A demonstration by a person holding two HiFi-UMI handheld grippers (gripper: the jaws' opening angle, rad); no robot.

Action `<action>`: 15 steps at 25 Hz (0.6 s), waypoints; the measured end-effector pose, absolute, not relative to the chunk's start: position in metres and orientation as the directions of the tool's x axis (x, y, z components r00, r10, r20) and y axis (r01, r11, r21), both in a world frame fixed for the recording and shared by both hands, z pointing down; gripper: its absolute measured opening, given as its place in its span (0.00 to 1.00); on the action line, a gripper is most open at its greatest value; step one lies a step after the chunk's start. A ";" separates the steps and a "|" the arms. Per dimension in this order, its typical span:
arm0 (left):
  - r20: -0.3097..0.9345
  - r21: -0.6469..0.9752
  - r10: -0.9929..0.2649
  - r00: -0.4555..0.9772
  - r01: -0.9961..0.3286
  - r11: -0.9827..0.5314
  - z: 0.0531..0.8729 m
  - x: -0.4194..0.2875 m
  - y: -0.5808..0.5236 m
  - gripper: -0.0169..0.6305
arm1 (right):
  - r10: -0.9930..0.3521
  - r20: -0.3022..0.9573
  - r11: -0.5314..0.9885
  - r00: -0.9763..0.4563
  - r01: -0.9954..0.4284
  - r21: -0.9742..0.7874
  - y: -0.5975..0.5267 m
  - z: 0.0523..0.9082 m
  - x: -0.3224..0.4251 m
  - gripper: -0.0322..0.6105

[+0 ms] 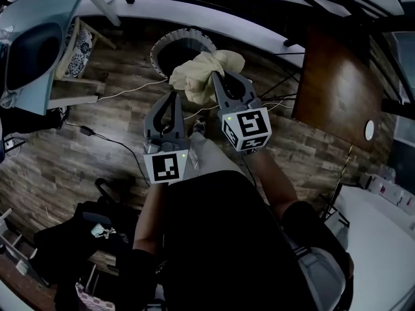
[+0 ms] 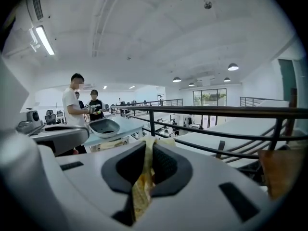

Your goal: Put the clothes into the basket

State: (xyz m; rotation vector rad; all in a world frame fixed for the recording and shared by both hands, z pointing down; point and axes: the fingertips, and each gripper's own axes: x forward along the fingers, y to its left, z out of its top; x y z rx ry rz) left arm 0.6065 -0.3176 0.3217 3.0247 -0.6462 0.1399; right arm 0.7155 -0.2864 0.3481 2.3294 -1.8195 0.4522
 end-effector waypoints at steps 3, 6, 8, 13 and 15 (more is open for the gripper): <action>0.124 0.035 -0.390 0.912 -0.397 -0.917 0.335 0.617 -0.326 0.05 | -0.914 0.333 -0.266 0.230 -0.962 -0.066 -0.299 0.359 0.733 0.09; 0.146 0.043 -0.372 0.916 -0.382 -0.923 0.352 0.626 -0.334 0.05 | -0.907 0.341 -0.286 0.248 -0.956 -0.065 -0.310 0.373 0.747 0.09; 0.160 0.047 -0.360 0.919 -0.371 -0.927 0.364 0.630 -0.341 0.05 | -0.902 0.344 -0.301 0.262 -0.951 -0.065 -0.318 0.382 0.754 0.09; 0.184 0.060 -0.333 0.925 -0.349 -0.935 0.393 0.635 -0.357 0.05 | -0.887 0.363 -0.328 0.284 -0.943 -0.063 -0.334 0.412 0.761 0.09; 0.198 0.074 -0.327 0.924 -0.346 -0.935 0.409 0.635 -0.363 0.05 | -0.878 0.382 -0.337 0.289 -0.939 -0.064 -0.339 0.432 0.760 0.09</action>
